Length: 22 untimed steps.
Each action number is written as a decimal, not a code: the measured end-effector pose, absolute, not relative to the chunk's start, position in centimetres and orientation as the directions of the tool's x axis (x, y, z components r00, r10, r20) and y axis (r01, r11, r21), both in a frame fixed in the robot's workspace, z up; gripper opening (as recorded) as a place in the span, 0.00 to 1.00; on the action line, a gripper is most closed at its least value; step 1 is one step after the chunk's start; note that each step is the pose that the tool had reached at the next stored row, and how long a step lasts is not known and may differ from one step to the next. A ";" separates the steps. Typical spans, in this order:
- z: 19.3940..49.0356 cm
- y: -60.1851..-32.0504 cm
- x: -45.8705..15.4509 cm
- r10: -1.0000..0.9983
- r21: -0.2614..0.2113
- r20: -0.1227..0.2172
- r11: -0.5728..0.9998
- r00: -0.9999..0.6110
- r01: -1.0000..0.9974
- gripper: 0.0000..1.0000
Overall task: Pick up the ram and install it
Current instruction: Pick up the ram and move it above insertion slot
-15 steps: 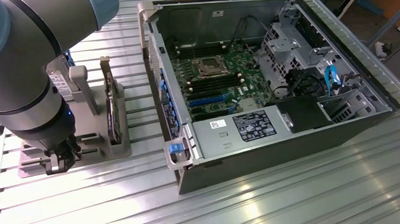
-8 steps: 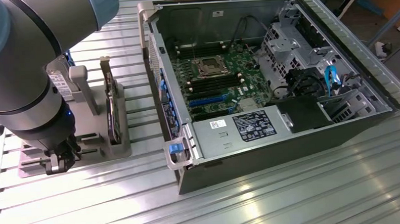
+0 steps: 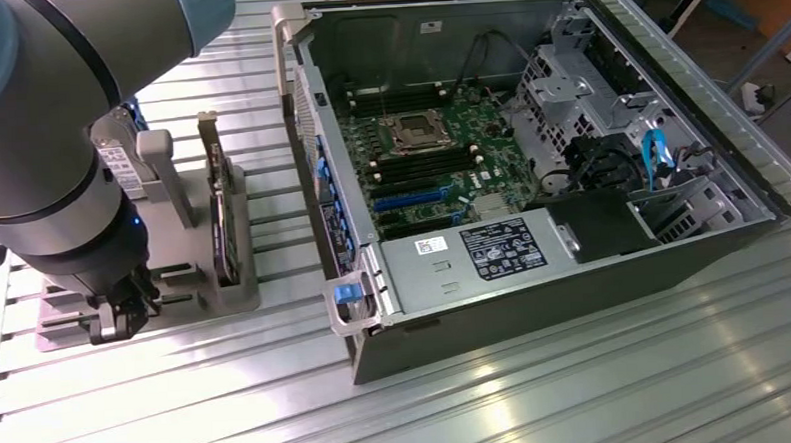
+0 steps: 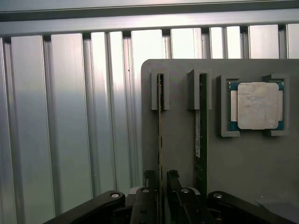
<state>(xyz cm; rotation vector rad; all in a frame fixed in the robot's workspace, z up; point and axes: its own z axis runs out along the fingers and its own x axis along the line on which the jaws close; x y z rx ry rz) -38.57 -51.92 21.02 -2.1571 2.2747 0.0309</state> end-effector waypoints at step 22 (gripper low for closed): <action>21.2 -51.9 -38.6 -0.998 0.010 -0.018 0.053 -0.053 -0.999 0.24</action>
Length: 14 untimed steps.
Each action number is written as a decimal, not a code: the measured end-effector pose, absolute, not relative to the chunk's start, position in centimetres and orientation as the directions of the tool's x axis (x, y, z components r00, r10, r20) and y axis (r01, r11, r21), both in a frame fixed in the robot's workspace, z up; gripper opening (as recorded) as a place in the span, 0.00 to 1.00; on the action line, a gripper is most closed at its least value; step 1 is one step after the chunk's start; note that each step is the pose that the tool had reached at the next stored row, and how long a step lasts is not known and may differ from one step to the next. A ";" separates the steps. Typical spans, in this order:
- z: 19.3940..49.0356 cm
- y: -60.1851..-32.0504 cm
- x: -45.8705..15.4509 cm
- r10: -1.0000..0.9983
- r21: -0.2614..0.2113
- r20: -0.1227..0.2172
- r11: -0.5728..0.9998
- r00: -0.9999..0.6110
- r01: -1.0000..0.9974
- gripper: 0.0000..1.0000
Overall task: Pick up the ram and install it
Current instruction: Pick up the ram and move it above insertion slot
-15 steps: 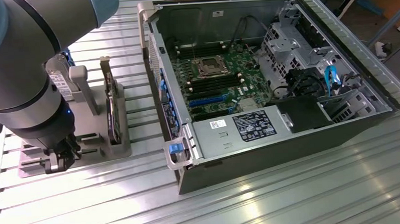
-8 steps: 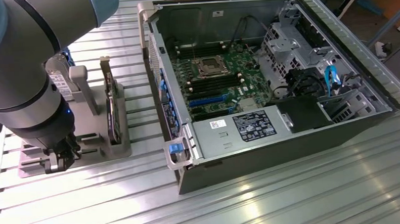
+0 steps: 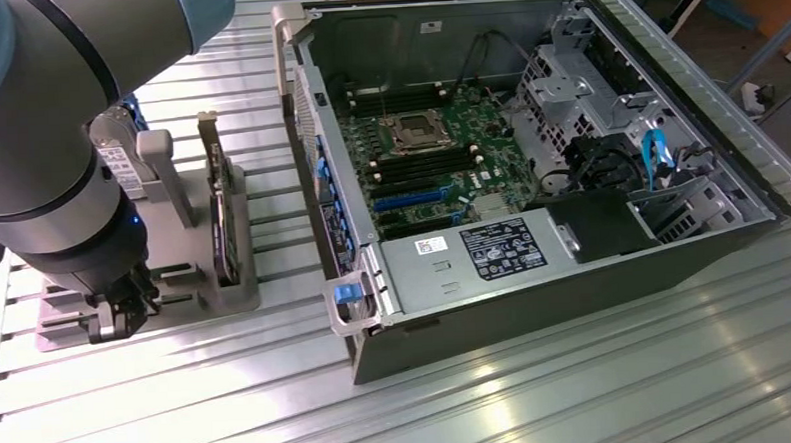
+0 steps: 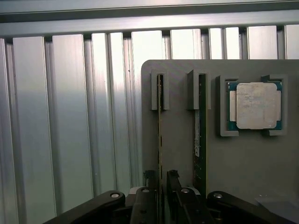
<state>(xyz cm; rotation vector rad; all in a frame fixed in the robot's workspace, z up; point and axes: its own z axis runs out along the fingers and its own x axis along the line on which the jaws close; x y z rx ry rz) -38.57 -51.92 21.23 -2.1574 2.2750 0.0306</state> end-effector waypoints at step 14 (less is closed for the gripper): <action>21.2 -51.9 -38.6 -0.998 0.010 -0.018 0.053 -0.053 -0.999 0.12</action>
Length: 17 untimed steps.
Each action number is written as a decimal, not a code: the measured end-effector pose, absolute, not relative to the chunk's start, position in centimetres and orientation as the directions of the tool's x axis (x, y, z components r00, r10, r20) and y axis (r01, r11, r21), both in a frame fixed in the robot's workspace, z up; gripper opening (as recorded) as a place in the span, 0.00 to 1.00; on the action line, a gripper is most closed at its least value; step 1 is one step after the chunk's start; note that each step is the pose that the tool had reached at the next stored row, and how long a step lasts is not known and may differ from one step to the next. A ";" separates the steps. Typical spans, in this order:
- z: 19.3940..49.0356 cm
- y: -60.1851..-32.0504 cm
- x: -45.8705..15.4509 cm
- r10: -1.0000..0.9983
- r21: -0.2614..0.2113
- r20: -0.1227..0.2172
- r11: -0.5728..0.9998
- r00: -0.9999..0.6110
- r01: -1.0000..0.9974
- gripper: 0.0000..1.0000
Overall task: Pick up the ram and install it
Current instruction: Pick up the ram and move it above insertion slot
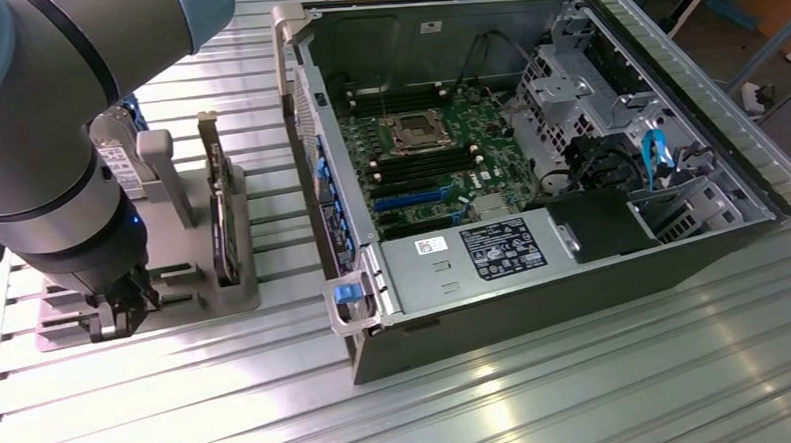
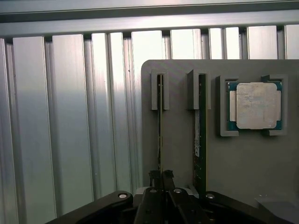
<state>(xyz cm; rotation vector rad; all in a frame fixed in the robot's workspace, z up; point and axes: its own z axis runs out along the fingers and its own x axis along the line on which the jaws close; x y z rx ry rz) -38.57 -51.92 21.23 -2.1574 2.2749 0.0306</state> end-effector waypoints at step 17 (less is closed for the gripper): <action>21.6 -51.9 -38.6 -0.998 0.010 -0.018 0.053 -0.053 -0.999 0.12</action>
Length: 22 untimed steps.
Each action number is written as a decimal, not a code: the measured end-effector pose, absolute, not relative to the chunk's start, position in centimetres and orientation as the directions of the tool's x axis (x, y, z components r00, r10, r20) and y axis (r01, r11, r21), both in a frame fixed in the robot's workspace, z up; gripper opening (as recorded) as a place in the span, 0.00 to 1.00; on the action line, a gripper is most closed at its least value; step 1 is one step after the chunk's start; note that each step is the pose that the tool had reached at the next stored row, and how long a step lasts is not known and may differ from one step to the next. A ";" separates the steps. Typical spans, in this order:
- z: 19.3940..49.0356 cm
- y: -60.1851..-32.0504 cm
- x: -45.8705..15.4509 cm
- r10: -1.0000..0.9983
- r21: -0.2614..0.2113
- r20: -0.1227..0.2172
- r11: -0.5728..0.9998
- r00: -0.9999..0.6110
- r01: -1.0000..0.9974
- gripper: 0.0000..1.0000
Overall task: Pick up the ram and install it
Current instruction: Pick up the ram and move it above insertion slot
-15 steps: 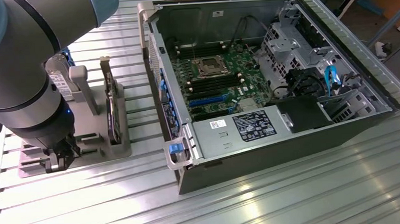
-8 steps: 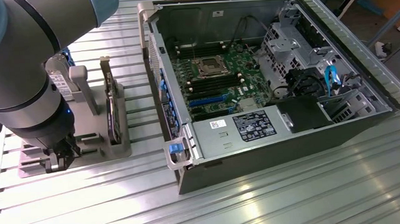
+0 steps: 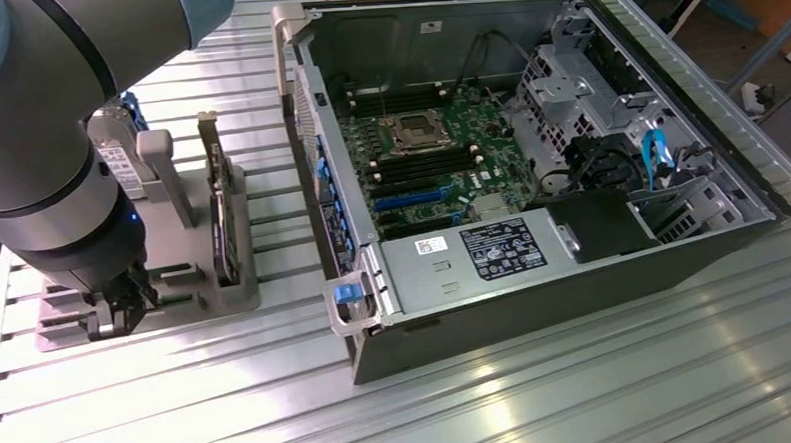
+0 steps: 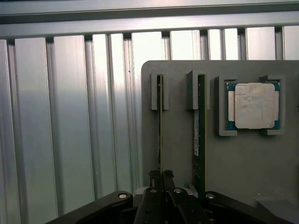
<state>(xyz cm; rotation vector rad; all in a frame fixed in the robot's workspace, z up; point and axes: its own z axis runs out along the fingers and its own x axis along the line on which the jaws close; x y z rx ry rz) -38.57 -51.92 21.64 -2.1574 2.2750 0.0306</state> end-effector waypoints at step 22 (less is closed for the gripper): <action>24.1 -51.9 -38.3 -0.998 0.010 -0.018 0.053 -0.053 -0.999 0.12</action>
